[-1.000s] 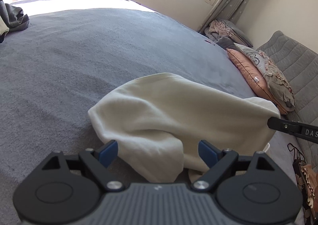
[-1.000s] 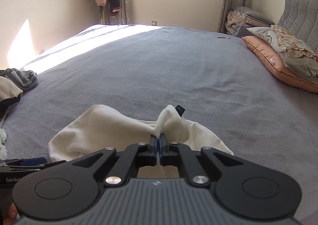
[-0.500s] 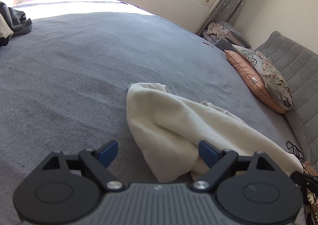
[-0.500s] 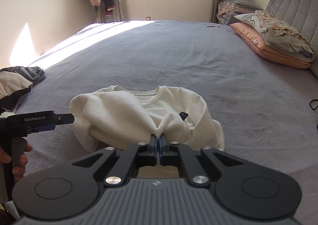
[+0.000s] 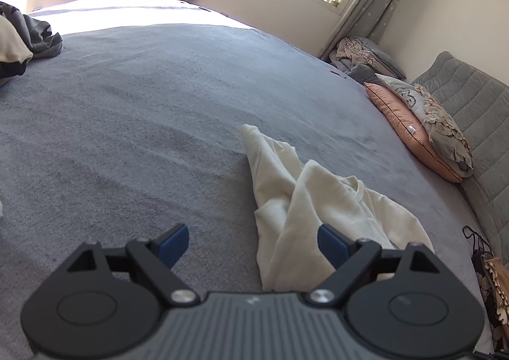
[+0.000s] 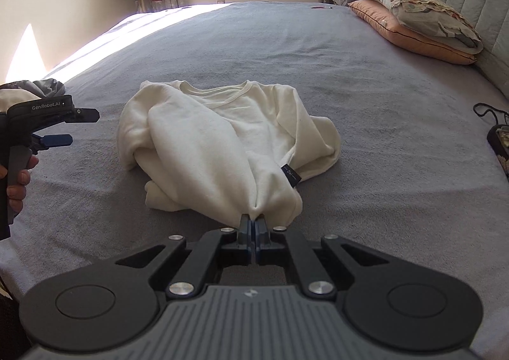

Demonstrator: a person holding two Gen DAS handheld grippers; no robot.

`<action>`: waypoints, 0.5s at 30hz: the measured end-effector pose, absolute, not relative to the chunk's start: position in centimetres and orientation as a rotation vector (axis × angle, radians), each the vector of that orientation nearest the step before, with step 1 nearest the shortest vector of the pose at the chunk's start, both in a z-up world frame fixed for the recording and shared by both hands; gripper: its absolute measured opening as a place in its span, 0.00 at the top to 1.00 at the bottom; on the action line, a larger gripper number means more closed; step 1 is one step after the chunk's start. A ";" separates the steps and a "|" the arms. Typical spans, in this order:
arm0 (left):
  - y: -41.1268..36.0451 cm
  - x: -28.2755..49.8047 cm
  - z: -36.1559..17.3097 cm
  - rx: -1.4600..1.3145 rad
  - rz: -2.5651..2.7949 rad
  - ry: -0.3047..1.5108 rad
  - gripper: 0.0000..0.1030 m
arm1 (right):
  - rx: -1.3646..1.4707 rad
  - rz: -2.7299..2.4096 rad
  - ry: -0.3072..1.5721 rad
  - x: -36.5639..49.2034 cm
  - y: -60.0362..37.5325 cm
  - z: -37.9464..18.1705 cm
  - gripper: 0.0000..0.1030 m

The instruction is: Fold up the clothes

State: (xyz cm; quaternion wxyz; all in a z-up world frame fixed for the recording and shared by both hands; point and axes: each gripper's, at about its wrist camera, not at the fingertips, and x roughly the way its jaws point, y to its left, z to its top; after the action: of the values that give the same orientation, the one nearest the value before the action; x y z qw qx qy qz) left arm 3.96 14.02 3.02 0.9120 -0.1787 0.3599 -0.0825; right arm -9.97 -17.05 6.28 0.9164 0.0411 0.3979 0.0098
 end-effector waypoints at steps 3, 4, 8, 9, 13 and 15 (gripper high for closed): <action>13.8 4.1 2.9 -0.369 -0.168 0.747 0.13 | 0.088 0.023 0.854 -10.2 -17.0 5.2 0.97; 13.7 4.2 2.8 -0.369 -0.167 0.750 0.13 | 0.090 0.023 0.867 -10.1 -17.0 4.9 0.97; 13.3 4.9 2.6 -0.376 -0.167 0.762 0.13 | 0.104 0.027 0.900 -9.7 -17.2 4.7 0.91; 13.3 5.1 2.6 -0.380 -0.166 0.765 0.13 | 0.107 0.027 0.894 -9.6 -17.3 4.9 0.82; 13.2 6.0 2.3 -0.418 -0.162 0.776 0.13 | 0.113 0.025 0.863 -9.3 -18.3 6.0 0.66; 13.2 6.6 2.0 -0.434 -0.154 0.781 0.13 | 0.117 0.025 0.849 -8.9 -18.9 6.6 0.66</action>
State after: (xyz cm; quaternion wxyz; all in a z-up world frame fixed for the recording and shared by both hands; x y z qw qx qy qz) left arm 6.56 13.19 2.00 0.8990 -0.2094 0.3774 -0.0742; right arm -8.88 -18.92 6.62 0.9096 0.0570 0.4115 0.0121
